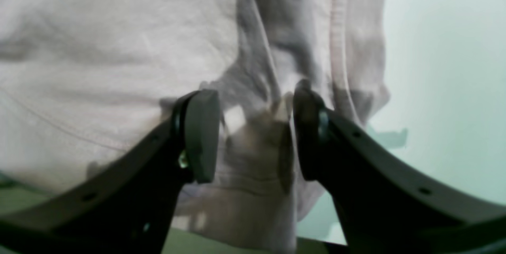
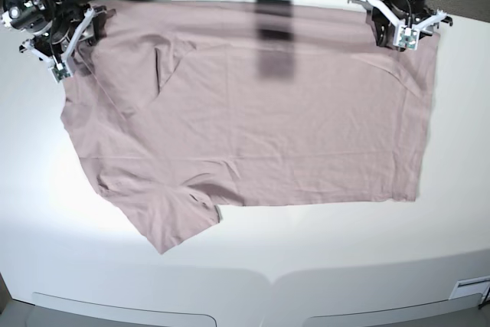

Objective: Fold the T-shirt properly
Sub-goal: 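Release the shoulder edge and move both grippers to the shirt's side edges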

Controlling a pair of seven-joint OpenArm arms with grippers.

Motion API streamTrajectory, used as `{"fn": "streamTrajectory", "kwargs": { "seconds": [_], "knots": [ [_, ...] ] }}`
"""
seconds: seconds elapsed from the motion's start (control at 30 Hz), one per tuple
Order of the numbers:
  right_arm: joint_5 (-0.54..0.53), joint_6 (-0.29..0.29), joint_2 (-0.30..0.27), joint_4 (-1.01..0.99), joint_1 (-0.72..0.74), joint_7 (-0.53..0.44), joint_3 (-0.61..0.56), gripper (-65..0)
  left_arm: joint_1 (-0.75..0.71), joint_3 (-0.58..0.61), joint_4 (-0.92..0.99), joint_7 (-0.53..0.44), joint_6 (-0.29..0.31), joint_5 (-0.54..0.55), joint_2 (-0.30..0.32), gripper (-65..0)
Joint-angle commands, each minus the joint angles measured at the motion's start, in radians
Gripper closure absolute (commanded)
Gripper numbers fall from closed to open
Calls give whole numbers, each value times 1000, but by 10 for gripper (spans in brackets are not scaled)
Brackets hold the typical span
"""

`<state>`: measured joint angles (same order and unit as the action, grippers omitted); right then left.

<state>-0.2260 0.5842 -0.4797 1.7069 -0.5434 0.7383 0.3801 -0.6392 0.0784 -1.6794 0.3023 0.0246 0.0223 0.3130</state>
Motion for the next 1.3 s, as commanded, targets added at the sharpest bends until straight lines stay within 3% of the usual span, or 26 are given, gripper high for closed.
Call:
{"fn": "streamTrajectory", "kwargs": {
  "seconds": [0.0, 0.37, 0.6, 1.27],
  "knots": [
    [5, -3, -16, 26, -2, -1, 9, -301, -42, 14, 43, 501, 24, -8, 0, -251],
    [5, -28, -16, 72, 17, -24, 9, -301, -42, 14, -66, 500, 22, -53, 1, -251],
    [-28, -27, -16, 72, 74, -23, 9, -301, -37, 14, -147, 493, -36, -101, 1, -251],
    [-44, -24, -16, 72, 95, -23, 9, -301, 14, 14, -197, 492, -36, -101, 1, -251]
  ]
}}
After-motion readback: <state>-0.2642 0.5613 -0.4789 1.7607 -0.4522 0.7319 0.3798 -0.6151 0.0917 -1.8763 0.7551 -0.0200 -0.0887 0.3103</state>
